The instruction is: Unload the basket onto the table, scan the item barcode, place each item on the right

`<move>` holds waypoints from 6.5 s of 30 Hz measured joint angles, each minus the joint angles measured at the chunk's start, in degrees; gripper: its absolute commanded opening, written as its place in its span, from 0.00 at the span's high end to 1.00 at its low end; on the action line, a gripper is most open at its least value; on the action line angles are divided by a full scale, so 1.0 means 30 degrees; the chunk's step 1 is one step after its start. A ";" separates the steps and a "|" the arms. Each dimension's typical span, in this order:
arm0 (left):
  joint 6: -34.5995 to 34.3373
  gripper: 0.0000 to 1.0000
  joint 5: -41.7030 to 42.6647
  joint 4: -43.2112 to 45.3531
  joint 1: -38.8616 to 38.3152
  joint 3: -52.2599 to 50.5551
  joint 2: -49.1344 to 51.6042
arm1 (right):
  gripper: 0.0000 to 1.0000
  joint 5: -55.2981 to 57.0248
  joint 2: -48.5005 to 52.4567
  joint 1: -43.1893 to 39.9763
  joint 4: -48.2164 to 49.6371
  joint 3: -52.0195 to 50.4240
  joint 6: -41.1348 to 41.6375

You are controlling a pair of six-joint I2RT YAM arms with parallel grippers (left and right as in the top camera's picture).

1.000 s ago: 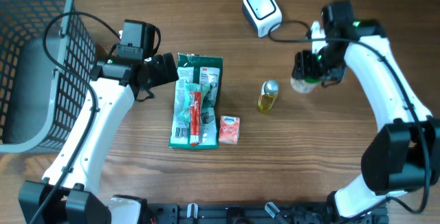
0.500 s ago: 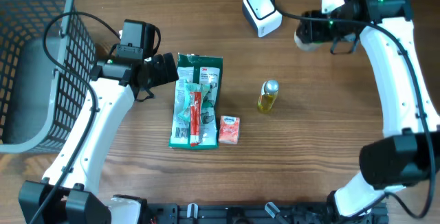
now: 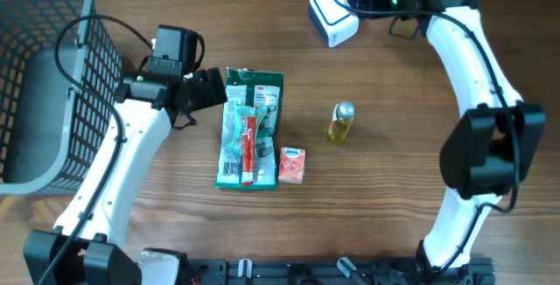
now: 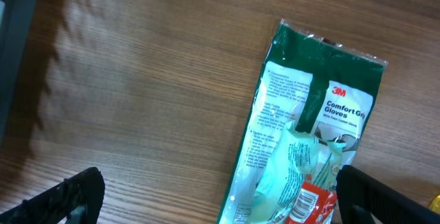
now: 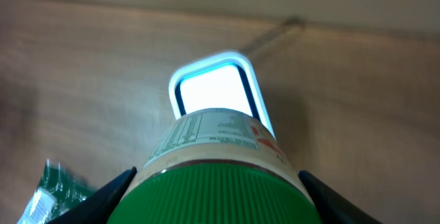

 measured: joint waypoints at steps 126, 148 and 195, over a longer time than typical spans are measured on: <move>0.0000 0.00 -0.0007 0.0022 0.0000 0.0000 0.0000 | 0.00 0.7679 -0.9027 -0.8670 -0.9318 -0.7512 0.4073; 0.0000 0.00 -0.0007 0.0022 0.0000 0.0000 0.0000 | 0.05 0.2951 -1.3245 0.3650 -0.9959 -0.7147 0.8539; 0.0000 0.00 -0.0007 0.0022 0.0000 0.0000 0.0000 | 0.00 1.0659 -0.7985 0.9282 -0.9369 -0.7147 1.1861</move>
